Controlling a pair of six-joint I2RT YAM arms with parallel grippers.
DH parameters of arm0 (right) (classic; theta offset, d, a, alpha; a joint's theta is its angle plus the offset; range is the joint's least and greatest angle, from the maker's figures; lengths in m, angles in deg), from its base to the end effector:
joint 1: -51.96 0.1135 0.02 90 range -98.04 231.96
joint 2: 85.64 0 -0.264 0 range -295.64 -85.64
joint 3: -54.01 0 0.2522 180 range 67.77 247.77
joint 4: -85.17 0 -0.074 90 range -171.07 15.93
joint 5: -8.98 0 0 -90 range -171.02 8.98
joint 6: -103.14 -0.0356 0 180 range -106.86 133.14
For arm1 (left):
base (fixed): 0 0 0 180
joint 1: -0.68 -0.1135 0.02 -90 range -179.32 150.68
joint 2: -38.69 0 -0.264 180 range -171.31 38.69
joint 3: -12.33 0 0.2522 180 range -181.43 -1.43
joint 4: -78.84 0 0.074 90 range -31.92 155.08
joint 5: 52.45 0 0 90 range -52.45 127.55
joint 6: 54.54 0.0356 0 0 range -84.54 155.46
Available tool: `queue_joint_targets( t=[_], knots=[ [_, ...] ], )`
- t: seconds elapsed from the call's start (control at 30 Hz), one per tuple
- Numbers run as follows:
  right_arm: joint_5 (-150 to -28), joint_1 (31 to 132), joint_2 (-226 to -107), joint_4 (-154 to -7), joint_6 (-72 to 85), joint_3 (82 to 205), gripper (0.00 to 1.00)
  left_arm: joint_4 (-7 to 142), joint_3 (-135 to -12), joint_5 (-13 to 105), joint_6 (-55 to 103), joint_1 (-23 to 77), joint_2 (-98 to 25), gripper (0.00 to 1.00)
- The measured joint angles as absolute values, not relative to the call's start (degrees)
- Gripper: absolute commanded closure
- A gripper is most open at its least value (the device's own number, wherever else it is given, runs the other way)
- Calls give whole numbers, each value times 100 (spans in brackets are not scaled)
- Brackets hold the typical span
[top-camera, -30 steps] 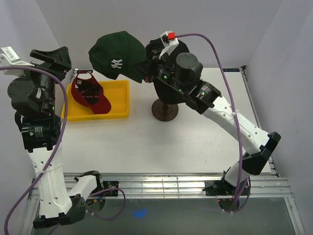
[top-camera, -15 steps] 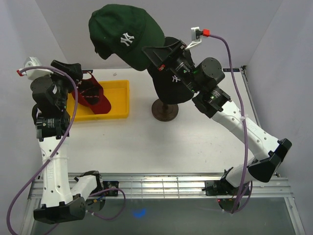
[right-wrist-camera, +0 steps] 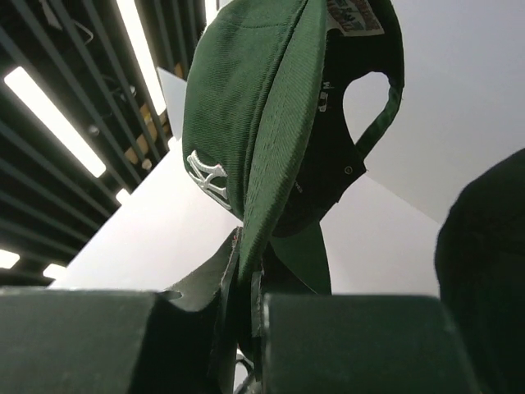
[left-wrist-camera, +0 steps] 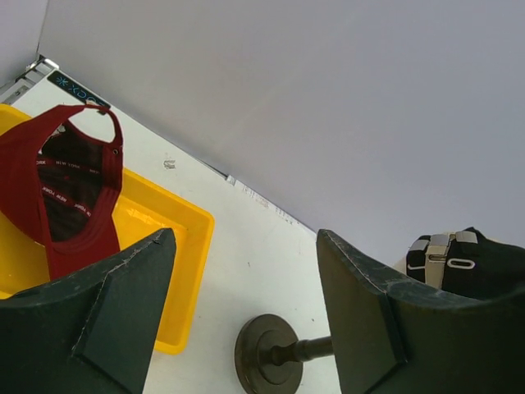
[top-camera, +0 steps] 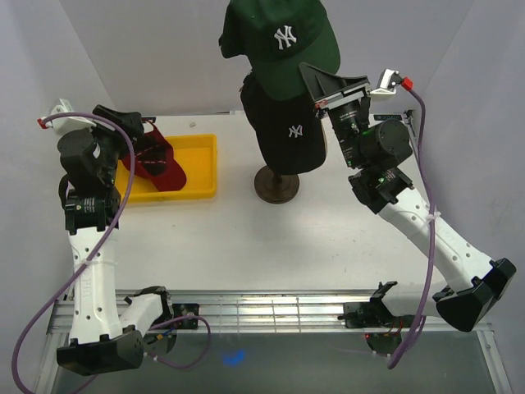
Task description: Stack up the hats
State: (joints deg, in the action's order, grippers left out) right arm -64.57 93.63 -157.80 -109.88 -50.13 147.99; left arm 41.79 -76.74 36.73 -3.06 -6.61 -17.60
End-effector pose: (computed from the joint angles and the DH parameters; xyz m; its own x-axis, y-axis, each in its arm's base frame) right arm 0.2007 0.1652 0.5234 -0.2168 0.9538 -0.2081 -0.6110 0.0337 0.7909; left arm 0.1932 0.0252 0.4615 0.0301 -0.6240 -0.7809 -0.1563 0.7687 -0.6202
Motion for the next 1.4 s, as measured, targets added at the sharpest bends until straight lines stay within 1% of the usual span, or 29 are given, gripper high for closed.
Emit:
queue_joint_targets(
  t=[0.3, 0.6, 1.4],
  knots=[
    [-6444, 8830, -15778, -11013, -6060, 14341, 92, 4243, -7497, 3850, -287, -661, -1745, 20],
    [-6575, 8760, -15776, -11100, -6757, 13748, 92, 4273, -7494, 3909, -258, -661, -1743, 21],
    [-6551, 8760, -15030, -11441, -7371, 12343, 92, 4284, -7322, 3924, -204, -661, -1712, 21]
  ],
)
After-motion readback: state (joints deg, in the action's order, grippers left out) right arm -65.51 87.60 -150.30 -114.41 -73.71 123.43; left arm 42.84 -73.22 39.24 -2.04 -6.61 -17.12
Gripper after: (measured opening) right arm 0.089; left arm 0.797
